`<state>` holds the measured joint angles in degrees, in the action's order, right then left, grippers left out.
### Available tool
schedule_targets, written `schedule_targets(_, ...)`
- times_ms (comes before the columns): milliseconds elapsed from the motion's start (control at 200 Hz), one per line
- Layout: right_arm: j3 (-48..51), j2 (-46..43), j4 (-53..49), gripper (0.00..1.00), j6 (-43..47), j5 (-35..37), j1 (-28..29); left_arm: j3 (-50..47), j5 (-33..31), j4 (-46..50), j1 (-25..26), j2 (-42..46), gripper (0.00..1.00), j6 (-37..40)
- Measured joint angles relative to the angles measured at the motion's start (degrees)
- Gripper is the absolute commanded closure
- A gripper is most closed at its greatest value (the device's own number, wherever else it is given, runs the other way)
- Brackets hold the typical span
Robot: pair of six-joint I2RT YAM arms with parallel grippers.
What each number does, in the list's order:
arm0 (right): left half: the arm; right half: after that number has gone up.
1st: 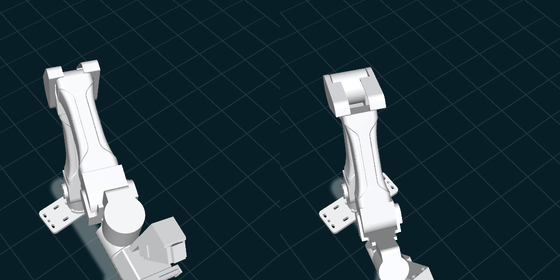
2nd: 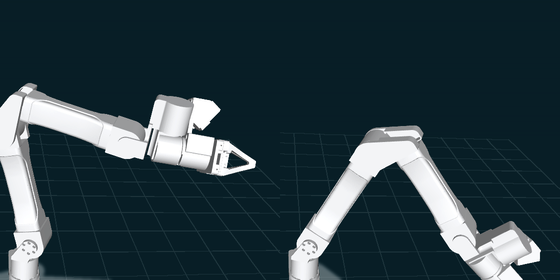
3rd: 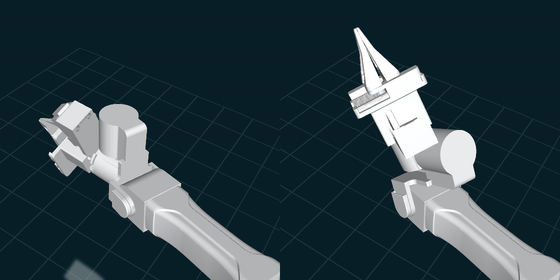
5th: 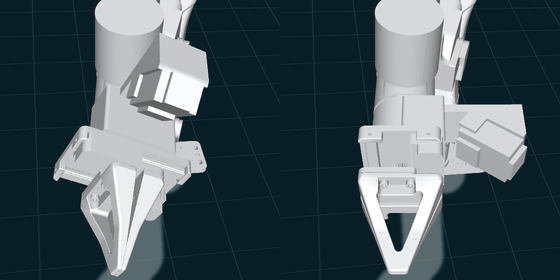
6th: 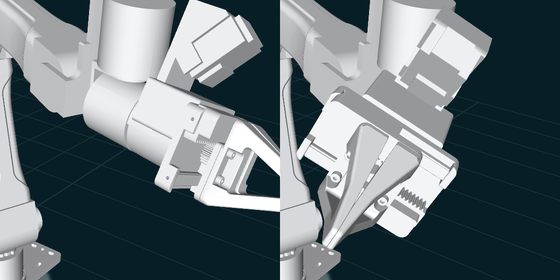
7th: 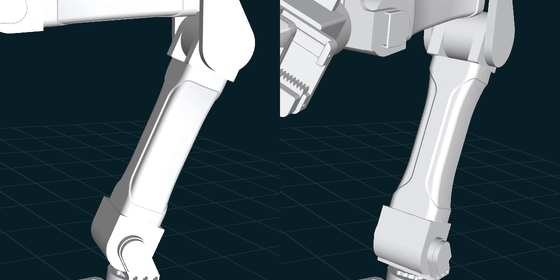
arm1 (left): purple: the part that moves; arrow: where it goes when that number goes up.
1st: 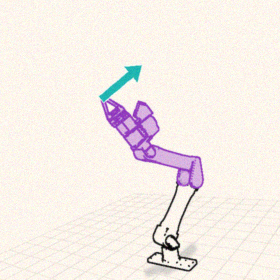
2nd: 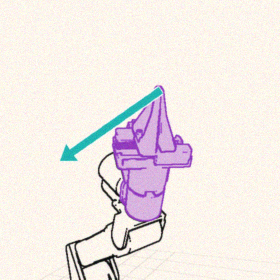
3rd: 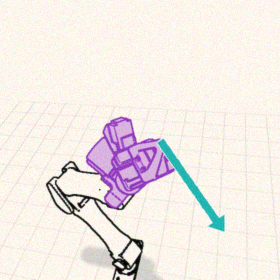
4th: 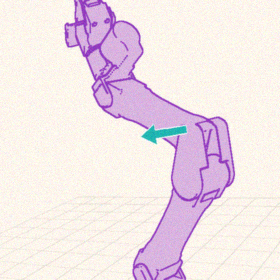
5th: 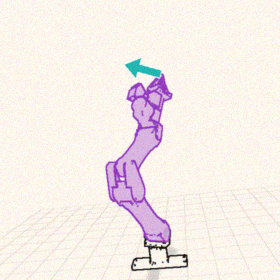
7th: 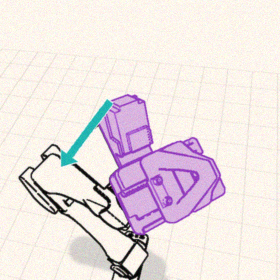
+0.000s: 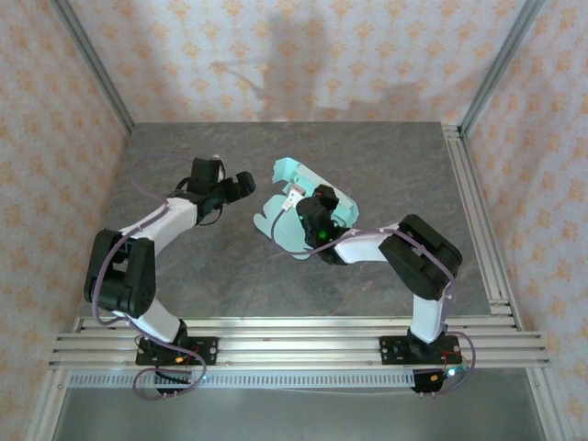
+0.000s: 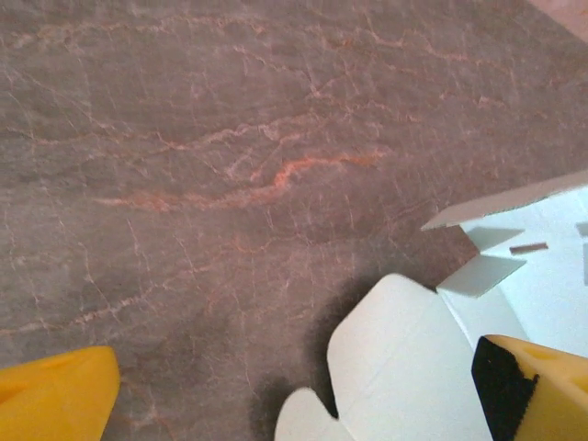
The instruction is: Fold the paper box
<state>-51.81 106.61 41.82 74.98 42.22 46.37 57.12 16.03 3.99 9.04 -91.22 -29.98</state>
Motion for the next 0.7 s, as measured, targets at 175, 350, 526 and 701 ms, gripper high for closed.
schedule_targets(175,2.5,0.3,6.7,1.00,4.7,0.0,1.2,1.2,0.8,-2.2,-3.0,-3.0,0.00,0.0)
schedule_targets(350,5.1,2.1,14.0,1.00,9.3,-0.2,2.2,6.3,3.9,-3.0,-4.3,-10.4,0.00,1.2)
schedule_targets(526,6.8,3.2,18.6,1.00,11.7,-0.2,2.8,11.2,7.0,-3.5,-4.3,-15.4,0.00,2.7)
schedule_targets(701,7.1,4.6,22.2,1.00,12.7,-0.2,3.5,17.0,9.2,-3.3,-4.3,-20.9,0.05,3.5)
